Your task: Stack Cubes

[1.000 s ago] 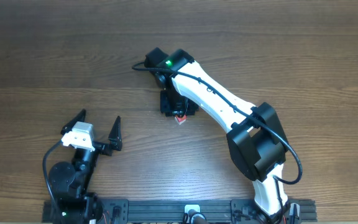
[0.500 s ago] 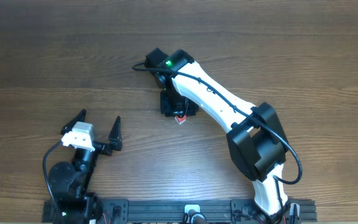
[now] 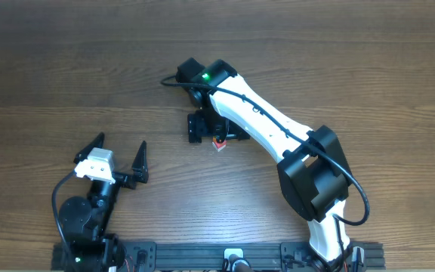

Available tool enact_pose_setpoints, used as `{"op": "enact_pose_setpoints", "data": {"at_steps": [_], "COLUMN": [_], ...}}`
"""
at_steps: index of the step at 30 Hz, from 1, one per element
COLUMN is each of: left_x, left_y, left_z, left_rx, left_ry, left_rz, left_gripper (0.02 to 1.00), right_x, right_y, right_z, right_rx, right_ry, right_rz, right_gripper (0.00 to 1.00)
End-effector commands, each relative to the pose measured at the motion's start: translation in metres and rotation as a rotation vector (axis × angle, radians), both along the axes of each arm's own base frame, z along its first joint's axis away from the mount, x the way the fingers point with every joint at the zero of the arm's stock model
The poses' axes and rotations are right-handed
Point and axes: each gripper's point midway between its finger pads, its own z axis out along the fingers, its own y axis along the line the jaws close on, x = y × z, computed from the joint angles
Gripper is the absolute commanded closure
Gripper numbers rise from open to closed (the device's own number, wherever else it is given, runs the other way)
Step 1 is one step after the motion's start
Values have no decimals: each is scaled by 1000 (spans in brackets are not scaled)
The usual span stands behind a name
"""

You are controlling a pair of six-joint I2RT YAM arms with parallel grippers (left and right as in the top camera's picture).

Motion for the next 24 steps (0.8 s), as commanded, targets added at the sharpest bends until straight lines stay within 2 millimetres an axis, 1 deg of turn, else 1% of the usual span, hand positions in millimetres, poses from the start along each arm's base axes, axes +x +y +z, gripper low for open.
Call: {"op": "enact_pose_setpoints", "data": {"at_steps": [1,5,8,14,19,24], "left_x": [0,0,0,0,0,0], "left_y": [-1,-1,-1,-1,-1,-1], "left_z": [-2,-2,-2,-2,-2,-2], "left_rx": [17,17,17,17,17,17], "left_ry": [-6,-6,-6,-6,-6,-6], "left_rz": [-4,-4,-4,-4,-4,-4], "left_gripper": [18,18,18,18,20,18], "right_x": [13,24,39,63,83,100], "right_y": [5,2,1,-8,-10,-9], "right_z": [30,47,61,74,72,57], "right_rx": [46,31,44,73,98,100], "right_ry": [-73,-123,-178,-233,-280,-295], "right_rz": [9,5,13,6,27,70], "right_gripper": [7,9,7,7,7,7]}}
